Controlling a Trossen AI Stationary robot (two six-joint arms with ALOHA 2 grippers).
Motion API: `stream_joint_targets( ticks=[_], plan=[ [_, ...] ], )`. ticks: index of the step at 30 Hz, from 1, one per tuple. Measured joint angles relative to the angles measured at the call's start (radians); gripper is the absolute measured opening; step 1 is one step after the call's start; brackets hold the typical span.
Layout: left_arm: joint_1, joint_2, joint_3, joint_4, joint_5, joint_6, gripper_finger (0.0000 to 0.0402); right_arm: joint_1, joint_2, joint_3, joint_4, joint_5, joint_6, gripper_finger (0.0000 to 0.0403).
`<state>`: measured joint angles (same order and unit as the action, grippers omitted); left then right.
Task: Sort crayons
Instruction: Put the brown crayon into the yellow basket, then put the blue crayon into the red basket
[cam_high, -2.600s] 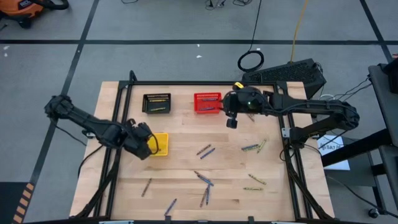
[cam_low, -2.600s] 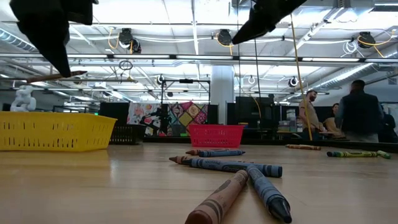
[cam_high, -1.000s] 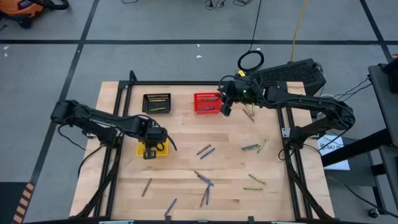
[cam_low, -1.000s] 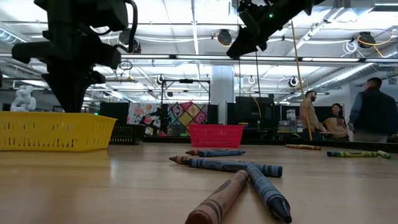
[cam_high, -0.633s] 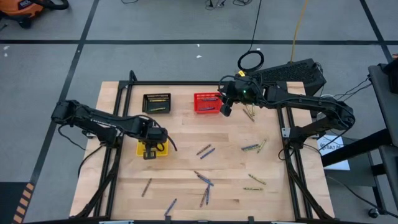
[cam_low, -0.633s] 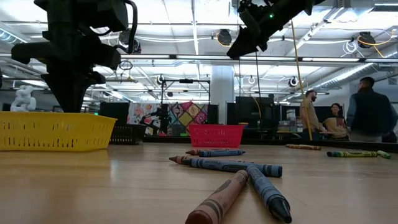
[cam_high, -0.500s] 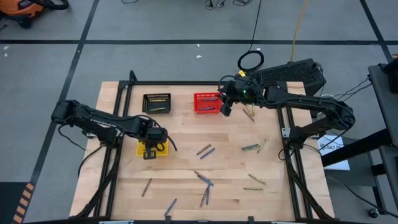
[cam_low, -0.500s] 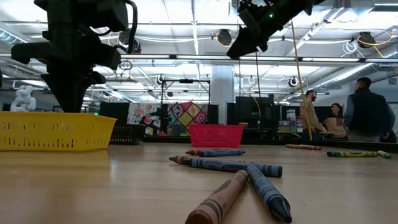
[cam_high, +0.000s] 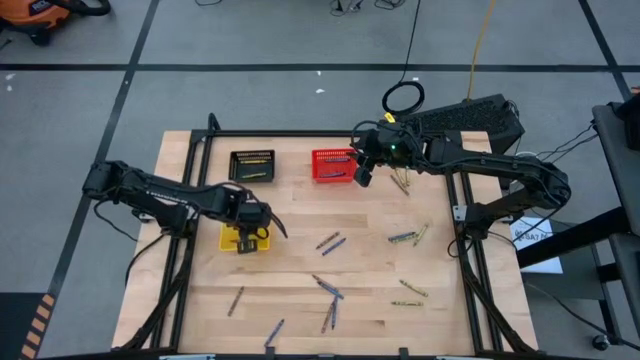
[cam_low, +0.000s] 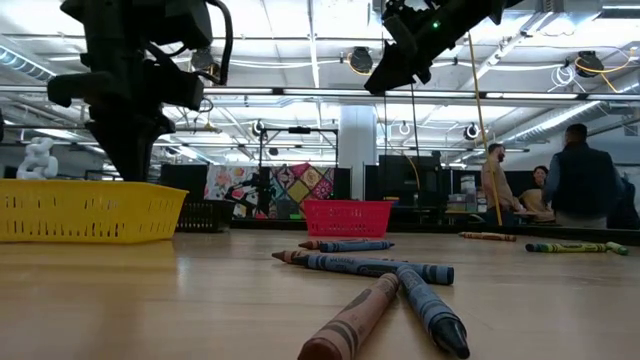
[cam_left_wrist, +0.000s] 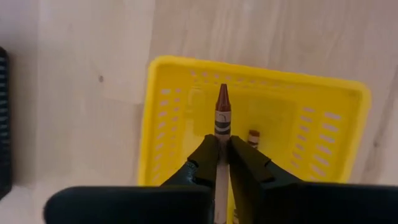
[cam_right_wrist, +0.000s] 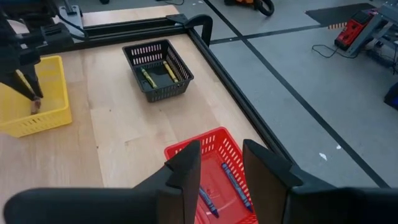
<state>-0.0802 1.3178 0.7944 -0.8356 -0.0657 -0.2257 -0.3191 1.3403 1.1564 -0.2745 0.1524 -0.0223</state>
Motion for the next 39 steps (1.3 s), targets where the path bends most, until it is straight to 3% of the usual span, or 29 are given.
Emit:
stream_joint_targets(
  ticks=[7, 15, 20, 30, 39],
  plan=[
    [0.002, 0.000, 0.000, -0.003, 0.011, -0.003, 0.0080, 0.000, 0.000, 0.000, -0.015, -0.009, 0.039, 0.0107],
    [0.001, 0.000, 0.000, -0.021, 0.012, -0.005, 0.0083, 0.025, 0.000, 0.000, -0.064, -0.290, 0.047, 0.0107],
    [0.001, 0.000, 0.024, -0.022, 0.012, -0.013, 0.0084, 0.079, 0.013, 0.000, -0.073, -0.413, 0.039, 0.0107],
    [-0.031, 0.000, 0.064, -0.050, 0.018, -0.083, 0.0084, 0.213, 0.210, -0.002, -0.077, -0.419, -0.021, 0.0107],
    [-0.066, 0.000, 0.065, -0.089, 0.013, -0.084, 0.0084, 0.313, 0.291, -0.002, -0.070, -0.420, -0.023, 0.0107]
  ],
)
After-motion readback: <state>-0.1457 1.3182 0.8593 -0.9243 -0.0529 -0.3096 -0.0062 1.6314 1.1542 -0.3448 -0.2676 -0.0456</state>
